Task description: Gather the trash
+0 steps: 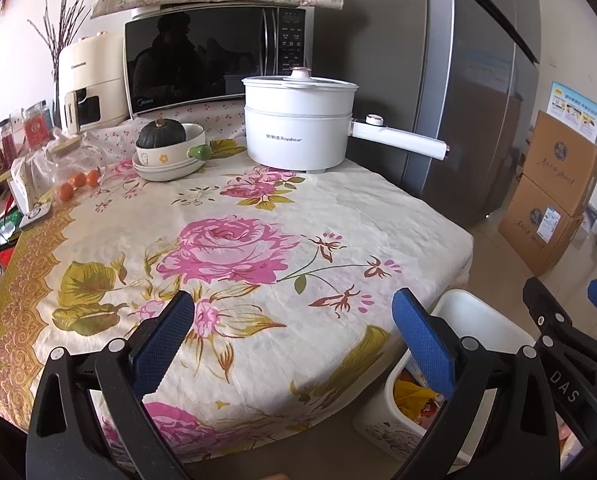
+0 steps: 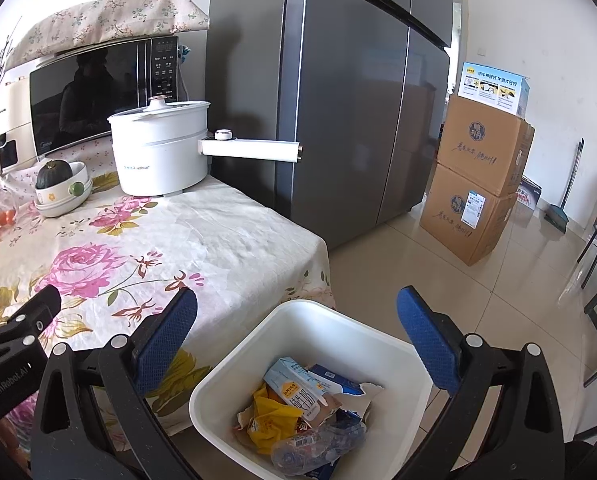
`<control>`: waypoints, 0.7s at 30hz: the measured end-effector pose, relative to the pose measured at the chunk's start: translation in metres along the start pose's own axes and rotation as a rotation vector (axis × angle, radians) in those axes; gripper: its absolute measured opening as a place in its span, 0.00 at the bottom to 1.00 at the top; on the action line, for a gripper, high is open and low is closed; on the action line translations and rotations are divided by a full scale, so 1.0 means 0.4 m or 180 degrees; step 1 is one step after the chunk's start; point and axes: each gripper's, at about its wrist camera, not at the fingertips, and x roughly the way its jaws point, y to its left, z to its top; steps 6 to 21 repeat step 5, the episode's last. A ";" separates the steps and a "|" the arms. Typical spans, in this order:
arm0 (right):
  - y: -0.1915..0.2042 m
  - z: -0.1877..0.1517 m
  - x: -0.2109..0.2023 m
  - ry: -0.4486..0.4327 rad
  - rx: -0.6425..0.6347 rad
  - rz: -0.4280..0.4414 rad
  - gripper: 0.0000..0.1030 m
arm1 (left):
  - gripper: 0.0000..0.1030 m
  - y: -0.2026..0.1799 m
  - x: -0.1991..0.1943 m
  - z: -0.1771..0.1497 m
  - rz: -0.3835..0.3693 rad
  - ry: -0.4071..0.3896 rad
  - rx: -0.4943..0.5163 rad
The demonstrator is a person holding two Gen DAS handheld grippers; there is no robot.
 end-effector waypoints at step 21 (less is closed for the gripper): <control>-0.007 0.001 0.002 -0.0004 0.0031 -0.0003 0.93 | 0.94 0.004 0.005 0.000 -0.0003 0.0049 -0.0042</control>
